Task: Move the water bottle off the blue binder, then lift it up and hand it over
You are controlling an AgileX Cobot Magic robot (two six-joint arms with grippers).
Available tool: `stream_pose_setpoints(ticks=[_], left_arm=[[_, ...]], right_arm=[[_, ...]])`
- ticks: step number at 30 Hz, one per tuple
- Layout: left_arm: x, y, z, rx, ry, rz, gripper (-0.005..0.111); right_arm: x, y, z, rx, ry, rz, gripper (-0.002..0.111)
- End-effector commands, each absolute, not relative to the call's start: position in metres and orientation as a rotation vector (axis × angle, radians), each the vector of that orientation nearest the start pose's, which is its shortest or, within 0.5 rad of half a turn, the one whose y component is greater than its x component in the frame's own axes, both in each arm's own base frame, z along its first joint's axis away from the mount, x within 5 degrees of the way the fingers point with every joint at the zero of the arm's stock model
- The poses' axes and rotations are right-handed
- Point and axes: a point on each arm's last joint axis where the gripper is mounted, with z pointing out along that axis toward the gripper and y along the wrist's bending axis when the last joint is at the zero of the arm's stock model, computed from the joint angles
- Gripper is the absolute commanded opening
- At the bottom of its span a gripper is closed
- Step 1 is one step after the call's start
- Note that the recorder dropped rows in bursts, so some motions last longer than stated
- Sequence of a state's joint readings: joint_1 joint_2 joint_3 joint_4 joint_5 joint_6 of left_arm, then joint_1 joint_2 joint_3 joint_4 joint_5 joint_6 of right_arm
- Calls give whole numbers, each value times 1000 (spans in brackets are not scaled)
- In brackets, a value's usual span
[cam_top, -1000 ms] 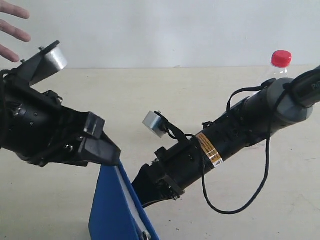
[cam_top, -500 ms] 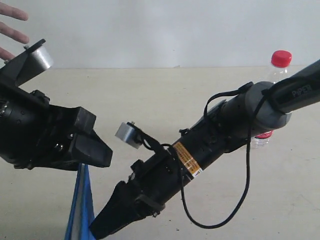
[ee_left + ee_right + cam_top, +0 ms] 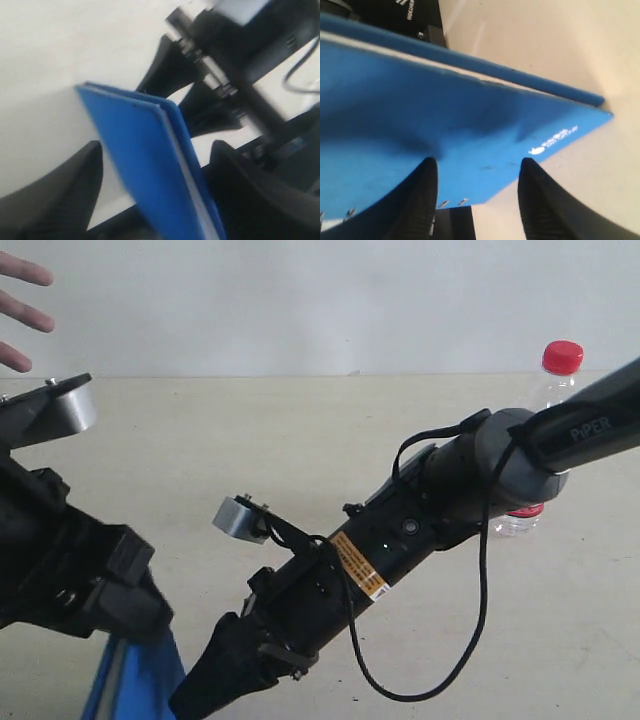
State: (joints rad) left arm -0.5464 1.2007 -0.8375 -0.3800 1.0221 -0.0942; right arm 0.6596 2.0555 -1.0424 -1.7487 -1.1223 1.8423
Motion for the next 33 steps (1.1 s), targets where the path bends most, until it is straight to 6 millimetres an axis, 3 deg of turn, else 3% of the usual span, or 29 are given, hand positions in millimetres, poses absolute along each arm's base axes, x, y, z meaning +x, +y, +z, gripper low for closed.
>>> stream_pose_setpoints(ticks=[1, 7, 15, 20, 26, 28, 33], left_arm=[[161, -126, 271, 463, 2921, -519, 56], [163, -125, 270, 463, 2901, -502, 54], [156, -126, 239, 332, 2901, -608, 16], [150, -122, 224, 324, 2930, -583, 13], [156, -124, 226, 336, 2848, -589, 4], [159, -125, 229, 347, 2825, -586, 5], [164, -126, 248, 412, 2743, -573, 5]], right_arm=[[231, 283, 138, -1258, 2324, 1704, 44], [243, 293, 153, -1255, 2264, 1697, 44], [247, 295, 158, -1265, 2252, 1690, 44], [246, 295, 158, -1264, 2257, 1690, 44], [243, 295, 160, -1281, 2247, 1743, 44], [243, 295, 164, -1279, 2242, 1746, 38], [244, 288, 189, -1301, 2152, 1732, 10]])
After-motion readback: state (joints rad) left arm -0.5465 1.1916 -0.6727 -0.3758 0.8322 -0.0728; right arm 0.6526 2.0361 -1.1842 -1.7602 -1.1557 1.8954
